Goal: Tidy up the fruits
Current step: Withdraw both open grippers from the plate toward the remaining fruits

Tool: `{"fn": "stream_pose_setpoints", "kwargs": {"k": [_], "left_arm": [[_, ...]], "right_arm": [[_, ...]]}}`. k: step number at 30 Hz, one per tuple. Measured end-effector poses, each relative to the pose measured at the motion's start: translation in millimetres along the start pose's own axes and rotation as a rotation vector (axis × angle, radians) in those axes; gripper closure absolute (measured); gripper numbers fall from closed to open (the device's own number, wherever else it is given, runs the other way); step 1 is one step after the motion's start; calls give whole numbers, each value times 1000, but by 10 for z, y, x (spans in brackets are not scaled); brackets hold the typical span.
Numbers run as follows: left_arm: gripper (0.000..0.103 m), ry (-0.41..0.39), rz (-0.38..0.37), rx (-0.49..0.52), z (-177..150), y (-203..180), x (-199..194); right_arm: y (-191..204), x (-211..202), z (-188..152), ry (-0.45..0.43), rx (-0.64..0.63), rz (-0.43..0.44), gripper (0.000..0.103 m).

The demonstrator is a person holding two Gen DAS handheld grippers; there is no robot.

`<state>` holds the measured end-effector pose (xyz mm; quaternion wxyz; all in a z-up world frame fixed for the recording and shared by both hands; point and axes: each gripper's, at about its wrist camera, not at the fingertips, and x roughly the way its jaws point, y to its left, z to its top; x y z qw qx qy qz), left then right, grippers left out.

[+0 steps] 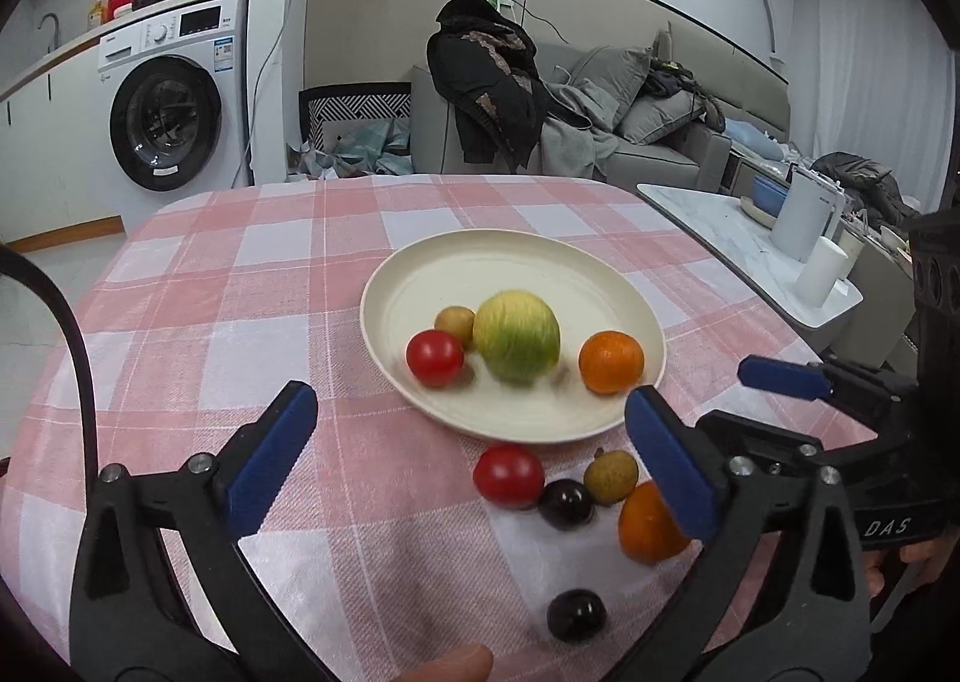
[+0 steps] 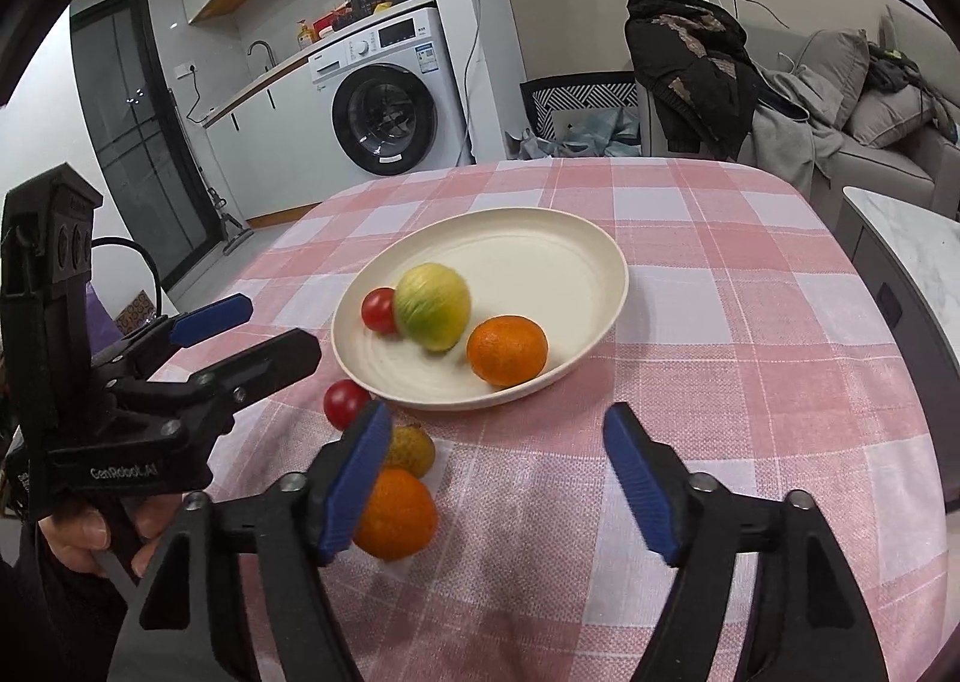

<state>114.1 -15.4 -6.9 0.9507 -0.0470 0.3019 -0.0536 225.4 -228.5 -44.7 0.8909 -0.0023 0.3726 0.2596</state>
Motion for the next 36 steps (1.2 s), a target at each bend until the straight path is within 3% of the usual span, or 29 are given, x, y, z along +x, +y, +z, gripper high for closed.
{"fn": "stream_pose_setpoints", "kwargs": {"k": [1, 5, 14, 22, 36], "left_arm": [[1, -1, 4, 2, -20, 0, -30], [1, -6, 20, 1, -101, 15, -174], [1, -26, 37, -1, -231, 26, -421], [1, -22, 59, 40, -301, -17, -462], [1, 0, 54, 48, -321, -33, -398]], "right_arm": [[14, -13, -9, 0, -5, -9, 11], [93, -68, -24, -14, -47, -47, 0], [186, -147, -77, -15, -86, -48, 0], [336, 8, -207, 56, -171, -24, 0], [255, 125, -260, 109, -117, -1, 0]]}}
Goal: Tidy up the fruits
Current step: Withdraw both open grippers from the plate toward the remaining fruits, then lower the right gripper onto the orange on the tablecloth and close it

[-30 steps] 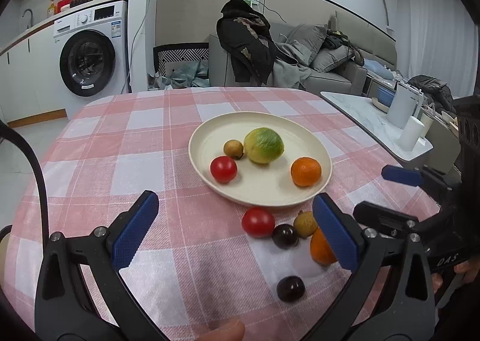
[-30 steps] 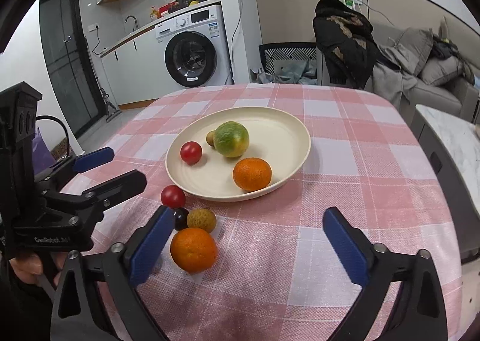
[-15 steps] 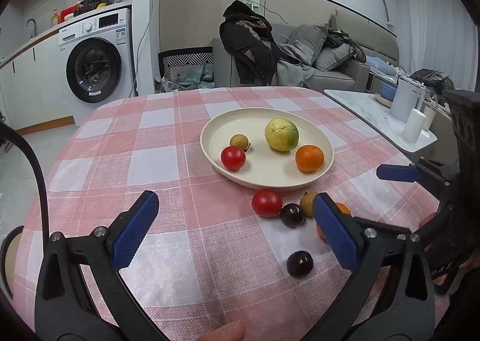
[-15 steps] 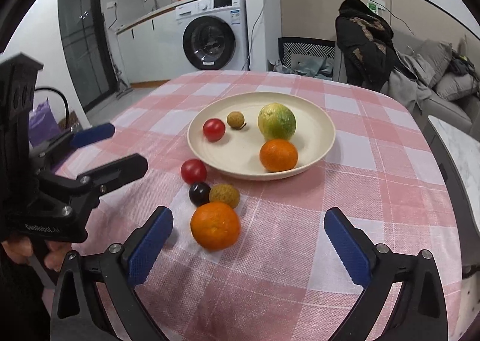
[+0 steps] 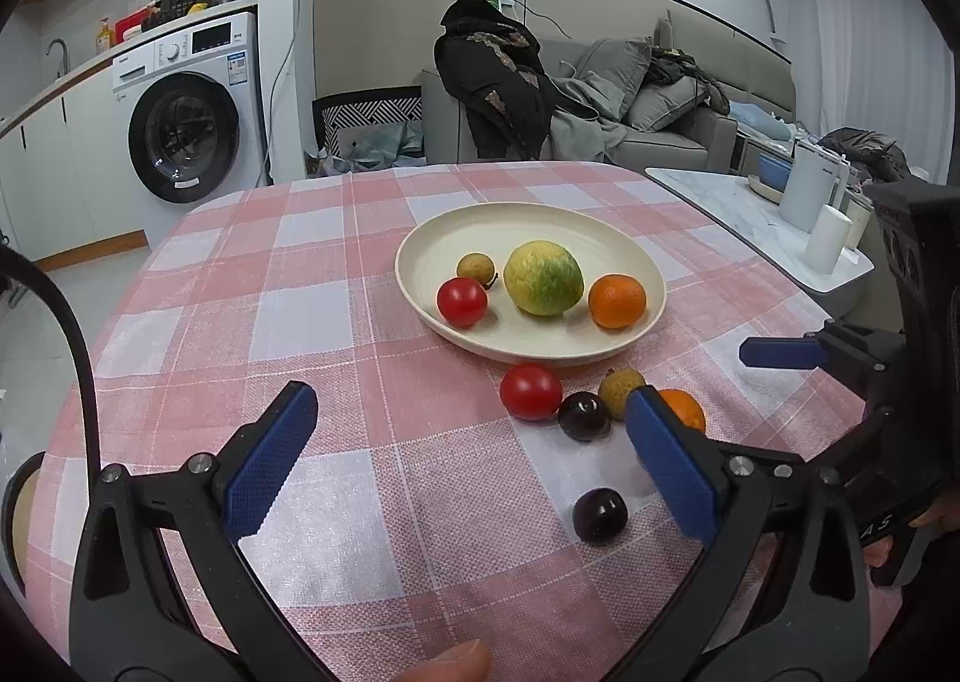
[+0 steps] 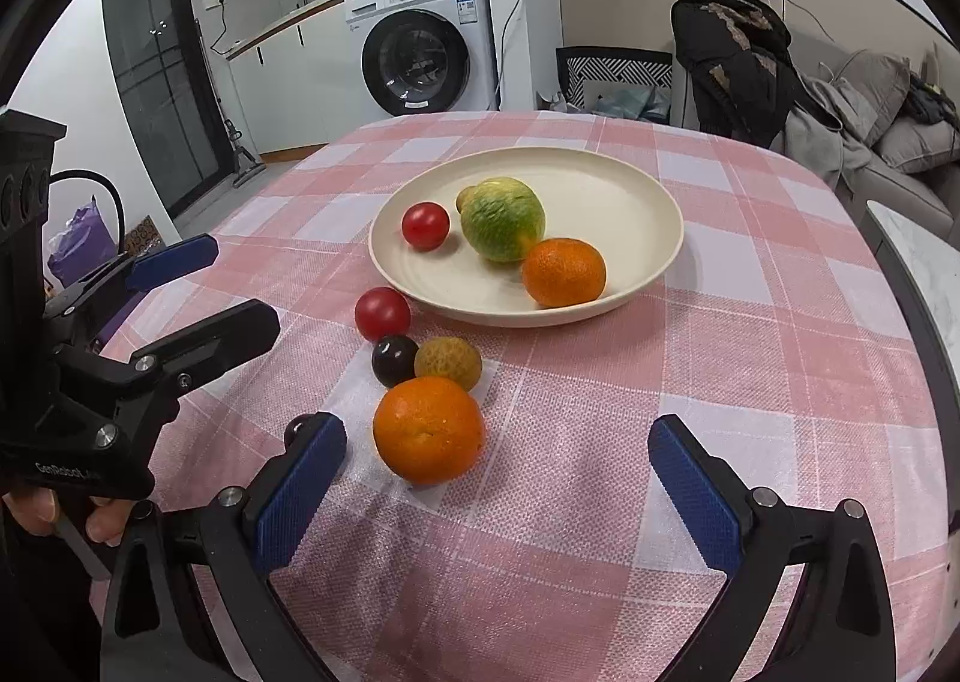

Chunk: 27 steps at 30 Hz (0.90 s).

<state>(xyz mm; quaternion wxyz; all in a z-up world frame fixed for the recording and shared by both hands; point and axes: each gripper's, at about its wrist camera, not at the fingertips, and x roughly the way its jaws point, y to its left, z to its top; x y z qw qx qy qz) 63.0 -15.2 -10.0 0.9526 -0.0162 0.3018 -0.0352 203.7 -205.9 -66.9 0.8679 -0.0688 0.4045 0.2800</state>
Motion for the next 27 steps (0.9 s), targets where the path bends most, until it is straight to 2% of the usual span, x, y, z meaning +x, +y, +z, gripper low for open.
{"fn": "stream_pose_setpoints", "kwargs": {"k": [6, 10, 16, 20, 22, 27], "left_arm": [[1, 3, -8, 6, -2, -3, 20], [1, 7, -14, -2, -1, 17, 35], [1, 16, -16, -12, -7, 37, 56], [1, 17, -18, -9, -9, 39, 64], [1, 16, -19, -11, -8, 42, 65], [1, 14, -19, -9, -8, 41, 65]], "right_arm": [[-23, 58, -15, 31, 34, 81, 1], [28, 75, -19, 38, 22, 97, 18], [60, 89, -20, 49, 12, 118, 26], [97, 144, -10, 74, -2, 127, 40], [121, 157, -8, 82, -14, 125, 41], [97, 156, -8, 81, -3, 123, 59]]}}
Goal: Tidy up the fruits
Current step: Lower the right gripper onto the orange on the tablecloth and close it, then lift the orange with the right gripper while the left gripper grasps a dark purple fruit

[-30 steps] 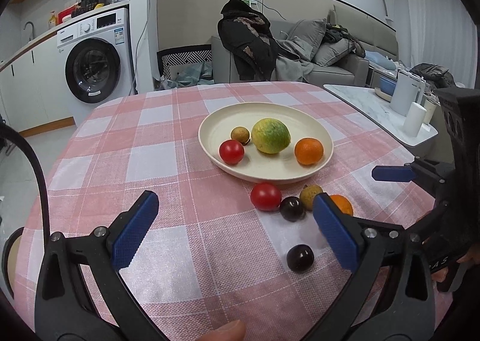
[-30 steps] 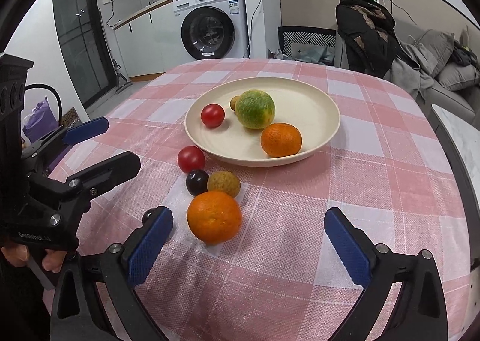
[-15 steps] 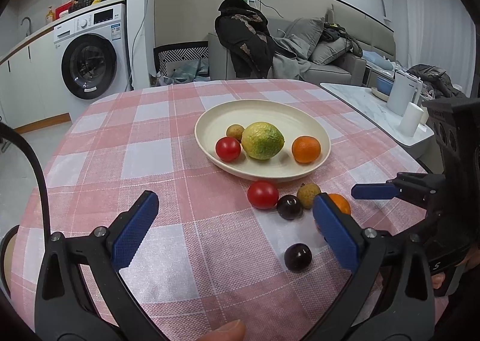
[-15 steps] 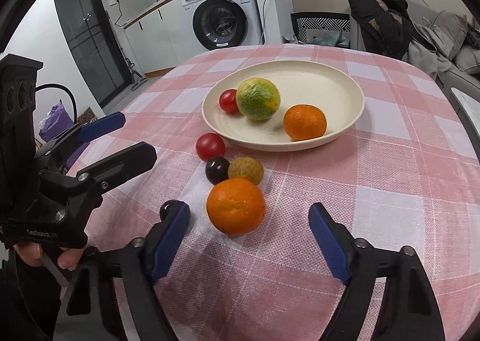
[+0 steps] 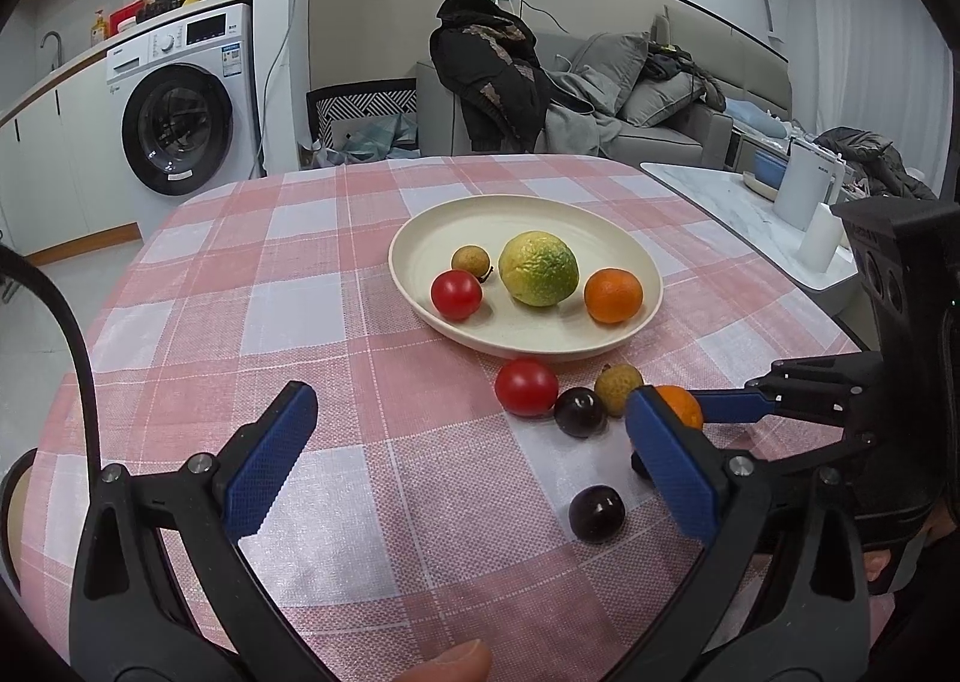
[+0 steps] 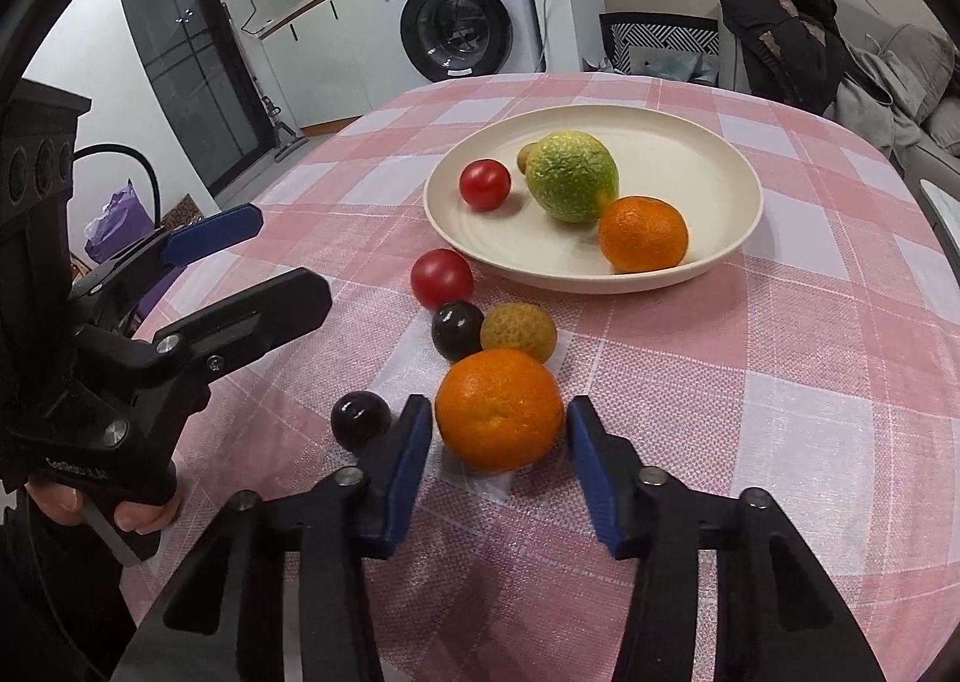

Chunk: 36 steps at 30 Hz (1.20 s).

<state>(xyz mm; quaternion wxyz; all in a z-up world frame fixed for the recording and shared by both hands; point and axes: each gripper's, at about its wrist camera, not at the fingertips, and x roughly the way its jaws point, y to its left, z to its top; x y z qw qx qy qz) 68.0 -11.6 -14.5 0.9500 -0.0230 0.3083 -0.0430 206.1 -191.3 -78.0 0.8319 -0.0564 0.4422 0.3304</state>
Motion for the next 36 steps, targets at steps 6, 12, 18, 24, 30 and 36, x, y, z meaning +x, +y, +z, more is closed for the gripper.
{"fn": "stream_pose_setpoints", "kwargs": {"k": [6, 12, 18, 24, 30, 36], "left_arm": [[1, 0, 0, 2, -5, 9, 5], [1, 56, -3, 45, -50, -61, 29], [1, 138, -43, 95, -83, -182, 52], [7, 196, -93, 107, -120, -239, 106], [23, 253, -125, 128, -196, -285, 202], [39, 285, -164, 149, -263, -352, 244]], "right_arm": [[22, -12, -6, -4, -16, -7, 62], [-13, -119, 12, -37, -12, -4, 62], [-89, -229, 49, -65, 10, -12, 62], [-74, -235, 60, -64, 5, -11, 62], [-68, -241, 46, -63, 2, -9, 62], [-71, -251, 48, -66, 7, -11, 62]]}}
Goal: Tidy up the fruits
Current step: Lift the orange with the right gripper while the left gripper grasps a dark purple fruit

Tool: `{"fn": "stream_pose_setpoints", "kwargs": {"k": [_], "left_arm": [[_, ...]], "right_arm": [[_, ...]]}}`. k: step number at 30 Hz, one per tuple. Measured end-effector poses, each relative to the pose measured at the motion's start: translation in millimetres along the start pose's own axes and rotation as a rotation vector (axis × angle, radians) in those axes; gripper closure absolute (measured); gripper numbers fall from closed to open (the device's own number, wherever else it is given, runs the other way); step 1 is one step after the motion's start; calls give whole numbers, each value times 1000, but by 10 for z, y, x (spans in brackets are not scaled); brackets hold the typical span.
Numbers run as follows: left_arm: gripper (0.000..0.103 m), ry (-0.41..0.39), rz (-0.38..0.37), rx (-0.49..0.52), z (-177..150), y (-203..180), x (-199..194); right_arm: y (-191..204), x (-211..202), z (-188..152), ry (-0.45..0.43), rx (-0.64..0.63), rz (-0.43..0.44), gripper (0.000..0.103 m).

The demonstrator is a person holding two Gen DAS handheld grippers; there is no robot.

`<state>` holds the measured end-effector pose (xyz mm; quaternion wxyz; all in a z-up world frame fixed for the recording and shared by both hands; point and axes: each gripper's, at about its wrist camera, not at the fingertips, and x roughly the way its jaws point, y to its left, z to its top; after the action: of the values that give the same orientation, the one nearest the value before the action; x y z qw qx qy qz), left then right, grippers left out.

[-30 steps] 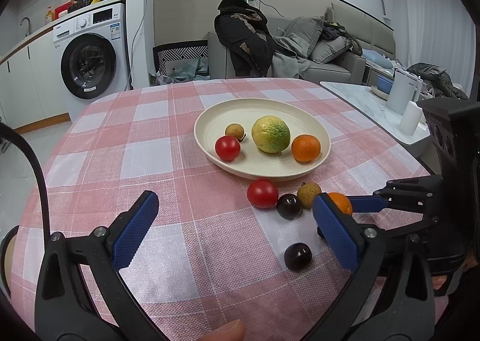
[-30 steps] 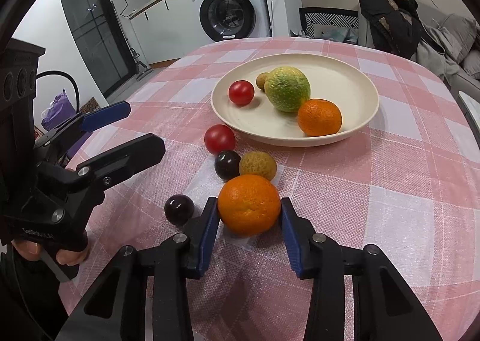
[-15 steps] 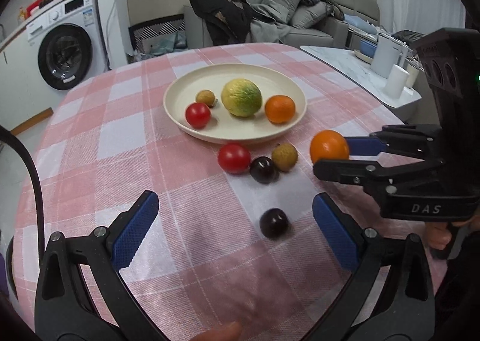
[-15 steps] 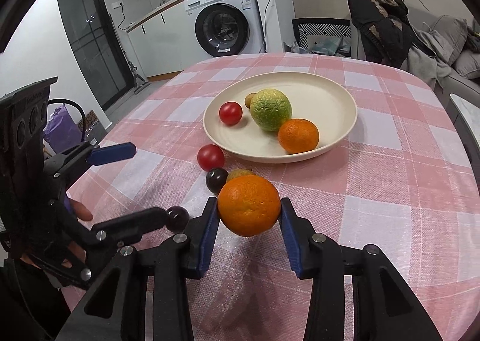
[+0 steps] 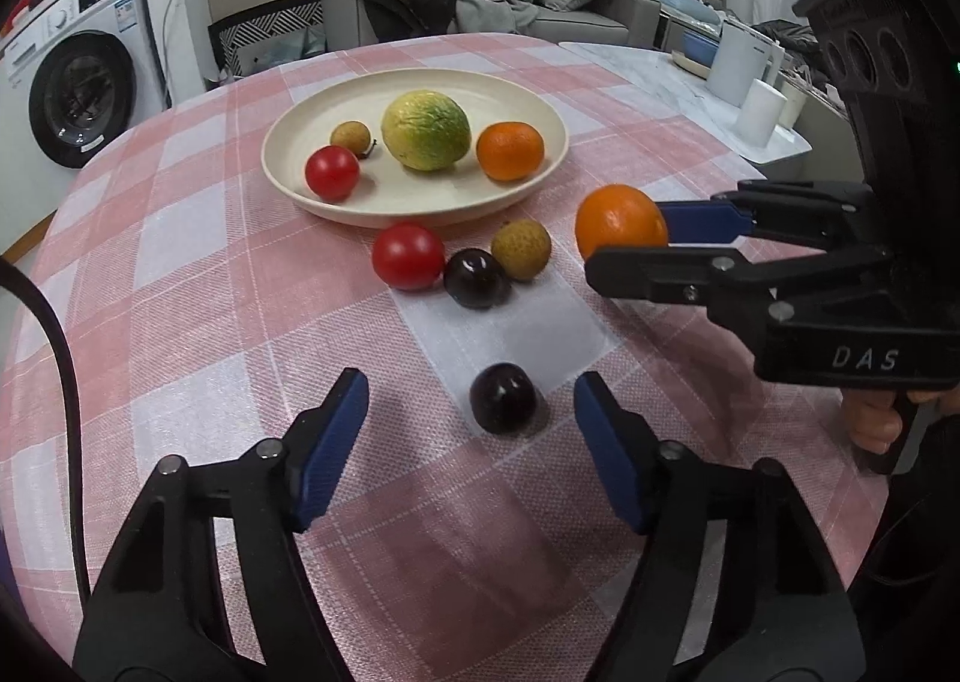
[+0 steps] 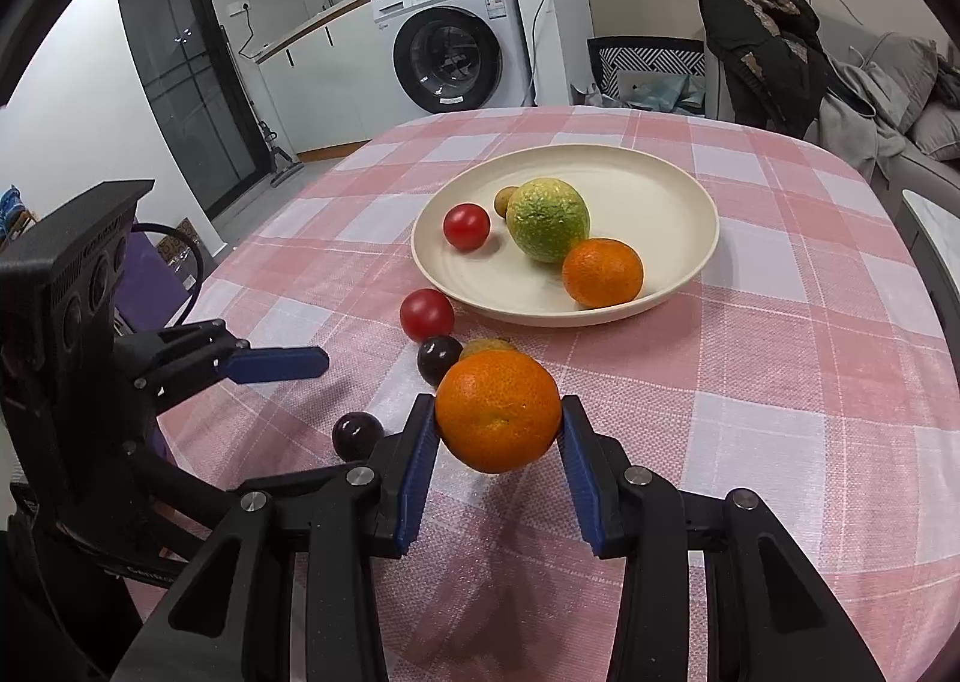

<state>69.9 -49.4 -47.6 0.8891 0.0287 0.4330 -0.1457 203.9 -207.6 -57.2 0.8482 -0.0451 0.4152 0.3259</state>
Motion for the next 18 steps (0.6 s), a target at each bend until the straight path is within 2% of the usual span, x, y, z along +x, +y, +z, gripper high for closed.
{"fn": "stream_pose_setpoints", "kwargs": {"k": [2, 6, 8, 10, 18], "left_arm": [[49, 15, -5, 3, -12, -20, 30], [58, 12, -3, 8, -26, -35, 49], [68, 9, -14, 6, -30, -24, 45], [83, 3, -42, 7, -31, -22, 31], [83, -23, -42, 20, -27, -40, -39]], "right_arm": [[-2, -1, -3, 1, -1, -1, 62], [-6, -5, -1, -1, 5, 3, 62], [-9, -13, -3, -3, 4, 3, 62], [-14, -12, -2, -3, 5, 2, 62], [-16, -32, 3, -13, 9, 1, 62]]}}
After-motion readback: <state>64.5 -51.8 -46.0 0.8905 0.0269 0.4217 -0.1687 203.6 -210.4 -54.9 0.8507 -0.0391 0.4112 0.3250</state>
